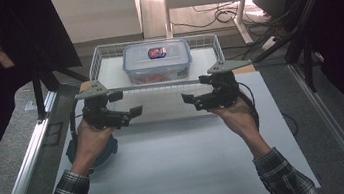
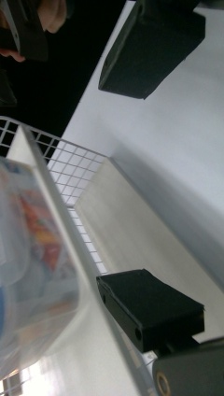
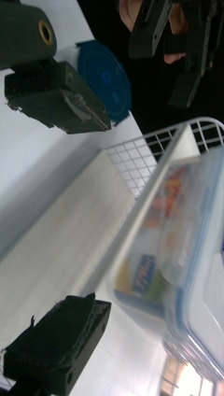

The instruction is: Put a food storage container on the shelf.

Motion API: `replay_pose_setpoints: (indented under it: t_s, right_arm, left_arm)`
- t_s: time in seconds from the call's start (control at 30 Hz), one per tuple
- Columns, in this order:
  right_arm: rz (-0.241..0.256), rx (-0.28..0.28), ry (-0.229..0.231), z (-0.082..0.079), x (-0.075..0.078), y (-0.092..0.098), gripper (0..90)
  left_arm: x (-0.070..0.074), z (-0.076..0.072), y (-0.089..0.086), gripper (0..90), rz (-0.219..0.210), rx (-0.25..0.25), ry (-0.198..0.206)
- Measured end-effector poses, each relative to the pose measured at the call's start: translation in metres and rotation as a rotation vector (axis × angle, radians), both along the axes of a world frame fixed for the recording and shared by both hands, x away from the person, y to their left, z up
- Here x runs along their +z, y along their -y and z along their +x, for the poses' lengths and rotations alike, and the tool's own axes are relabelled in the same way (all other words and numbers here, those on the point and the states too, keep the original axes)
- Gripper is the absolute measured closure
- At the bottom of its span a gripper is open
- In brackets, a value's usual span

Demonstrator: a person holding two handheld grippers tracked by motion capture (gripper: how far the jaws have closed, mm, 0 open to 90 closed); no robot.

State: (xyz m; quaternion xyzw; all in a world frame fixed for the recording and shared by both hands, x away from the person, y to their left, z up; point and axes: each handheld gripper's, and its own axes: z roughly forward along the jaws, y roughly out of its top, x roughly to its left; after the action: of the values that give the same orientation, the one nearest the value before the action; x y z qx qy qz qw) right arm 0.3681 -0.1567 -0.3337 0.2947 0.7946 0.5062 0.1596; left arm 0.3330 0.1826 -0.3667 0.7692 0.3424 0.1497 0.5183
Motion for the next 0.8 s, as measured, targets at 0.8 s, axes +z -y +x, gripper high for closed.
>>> replay_pose_setpoints:
  t_s: [0.8]
  right_arm:
    - [-0.014,0.051,0.011,-0.052,-0.062,0.023,1.9]
  left_arm:
    - [-0.076,-0.076,0.006,3.3,0.049,-0.009,0.016]
